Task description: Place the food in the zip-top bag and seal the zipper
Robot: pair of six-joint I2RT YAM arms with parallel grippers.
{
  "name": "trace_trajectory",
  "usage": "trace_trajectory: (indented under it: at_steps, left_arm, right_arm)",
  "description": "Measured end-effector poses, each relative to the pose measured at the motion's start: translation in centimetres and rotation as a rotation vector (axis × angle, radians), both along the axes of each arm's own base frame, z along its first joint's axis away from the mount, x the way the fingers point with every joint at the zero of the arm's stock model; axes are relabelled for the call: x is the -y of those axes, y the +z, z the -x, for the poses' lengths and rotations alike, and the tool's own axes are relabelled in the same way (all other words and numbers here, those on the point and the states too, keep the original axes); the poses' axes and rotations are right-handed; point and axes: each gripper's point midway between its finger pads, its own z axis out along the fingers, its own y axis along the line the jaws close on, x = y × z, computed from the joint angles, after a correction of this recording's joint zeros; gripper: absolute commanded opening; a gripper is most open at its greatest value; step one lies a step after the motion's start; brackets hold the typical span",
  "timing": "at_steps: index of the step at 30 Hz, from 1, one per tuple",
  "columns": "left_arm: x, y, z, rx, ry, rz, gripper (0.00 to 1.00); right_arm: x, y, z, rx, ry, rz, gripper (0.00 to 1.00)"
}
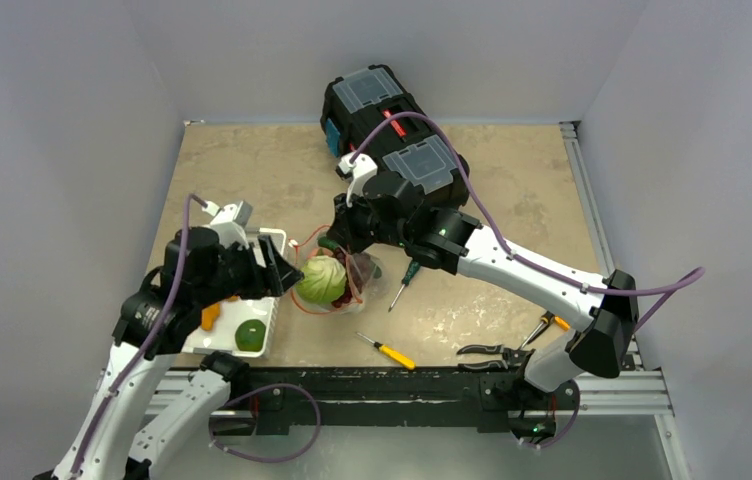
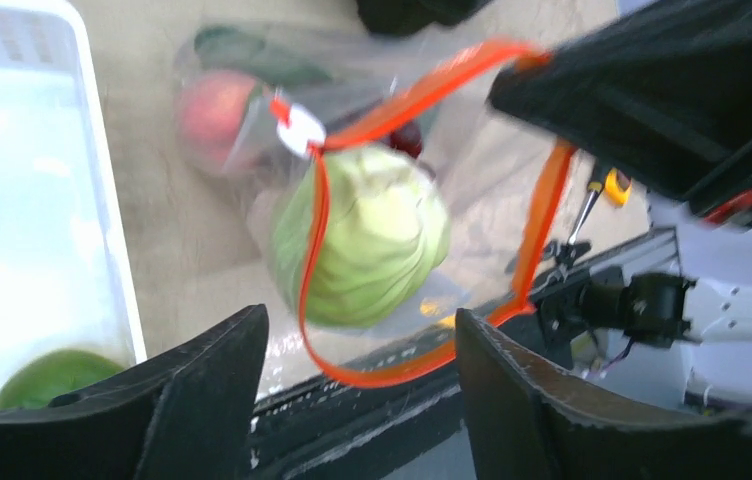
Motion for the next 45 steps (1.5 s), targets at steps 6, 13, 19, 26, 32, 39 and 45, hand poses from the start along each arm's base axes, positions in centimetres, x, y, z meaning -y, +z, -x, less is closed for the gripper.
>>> trace_trajectory:
  at_steps: [6,13,19,26,32,39,45]
  left_arm:
    - [1.0,-6.4,2.9,-0.177,-0.041,0.062,0.43]
    - [2.8,-9.0,4.3,-0.255,-0.096,0.174,0.34]
    - [3.5,-9.1,3.3,-0.277,-0.113,0.179,0.16]
    - [3.8,-4.6,2.3,-0.178,-0.139,0.191,0.00]
    - [4.2,-0.5,3.0,-0.062,-0.179,0.263,0.00]
    - [3.0,-3.8,3.2,-0.116,-0.103,0.210,0.00]
    - [2.7,-5.8,3.5,-0.193,-0.086,0.180,0.02]
  right_arm:
    - [0.0,0.0,0.1,-0.002,0.005,-0.001,0.00]
    - [0.0,-0.2,0.1,-0.004,0.006,0.001,0.00]
    - [-0.1,-0.2,0.2,-0.006,0.010,0.000,0.00]
    - [-0.1,-0.1,0.1,-0.003,0.008,-0.003,0.00]
    - [0.4,0.0,-0.5,0.020,-0.024,0.012,0.00]
    - [0.5,0.2,-0.4,0.028,-0.021,0.010,0.00]
    - [0.6,-0.1,-0.4,0.025,-0.024,0.018,0.00]
